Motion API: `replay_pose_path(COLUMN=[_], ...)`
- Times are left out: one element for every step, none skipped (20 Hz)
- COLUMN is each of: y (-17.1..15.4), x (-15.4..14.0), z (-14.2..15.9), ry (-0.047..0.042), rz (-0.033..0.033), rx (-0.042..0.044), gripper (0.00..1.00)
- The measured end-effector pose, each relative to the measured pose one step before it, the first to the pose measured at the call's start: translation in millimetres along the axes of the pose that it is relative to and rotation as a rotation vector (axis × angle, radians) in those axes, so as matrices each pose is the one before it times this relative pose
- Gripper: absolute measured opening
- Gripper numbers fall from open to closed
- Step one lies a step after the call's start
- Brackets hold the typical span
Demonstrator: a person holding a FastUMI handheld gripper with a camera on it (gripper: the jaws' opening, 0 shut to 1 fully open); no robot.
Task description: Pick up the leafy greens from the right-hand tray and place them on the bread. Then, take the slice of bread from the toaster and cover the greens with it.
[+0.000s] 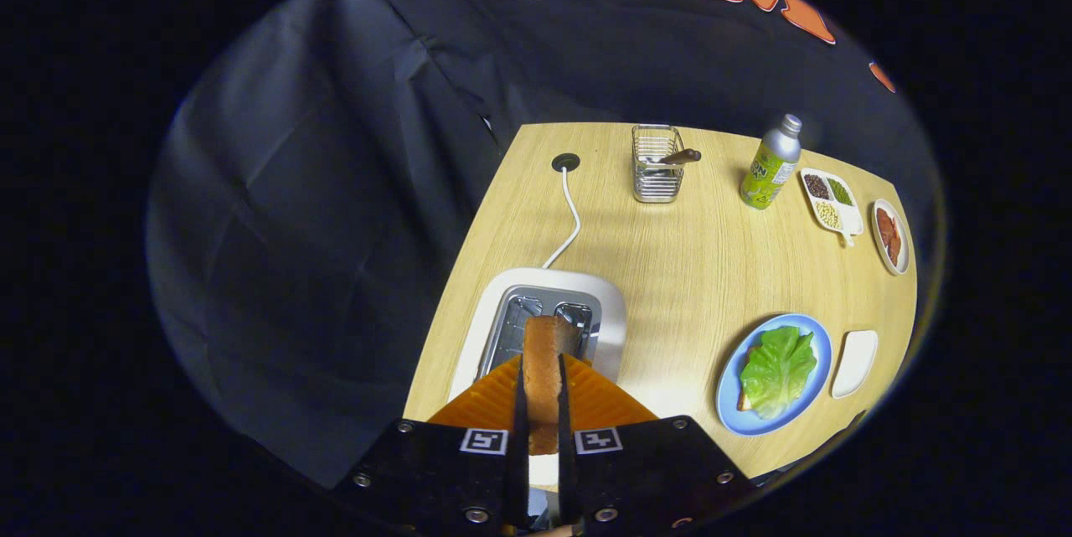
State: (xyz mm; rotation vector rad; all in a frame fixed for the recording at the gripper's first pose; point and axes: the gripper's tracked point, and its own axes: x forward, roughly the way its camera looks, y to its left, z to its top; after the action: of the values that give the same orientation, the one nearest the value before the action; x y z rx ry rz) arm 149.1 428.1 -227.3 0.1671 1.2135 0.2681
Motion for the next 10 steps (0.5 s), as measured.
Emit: replay_pose_path(y=[1.60,-0.72,-0.93,-0.15,3.02,2.04,1.65,-1.16,-0.19,-0.91], x=[-5.97,-6.02,-7.70,-6.51,-7.49,-7.43,-8.22,-8.21,-7.49,-5.34], z=[2.78,4.56,2.66,2.32,2.84,2.25,3.96,4.43,2.56,1.24], ry=[-0.00935,-0.01052,-0.01041,-0.00731,-0.00884,-0.00442,-0.01533,-0.01845,-0.01506,-0.01232], rz=[0.01688,0.01282,0.01245,0.01455,0.02355,0.02191,0.01428,0.00739,0.01152,0.01108], rx=[0.01088,0.00863,0.00965,0.00961,0.01150,0.01041,0.00340,-0.00562,-0.00081,-0.00013], gripper=[0.15,0.15,0.15,0.15,0.15,0.15,0.15,0.15,0.15,0.15])
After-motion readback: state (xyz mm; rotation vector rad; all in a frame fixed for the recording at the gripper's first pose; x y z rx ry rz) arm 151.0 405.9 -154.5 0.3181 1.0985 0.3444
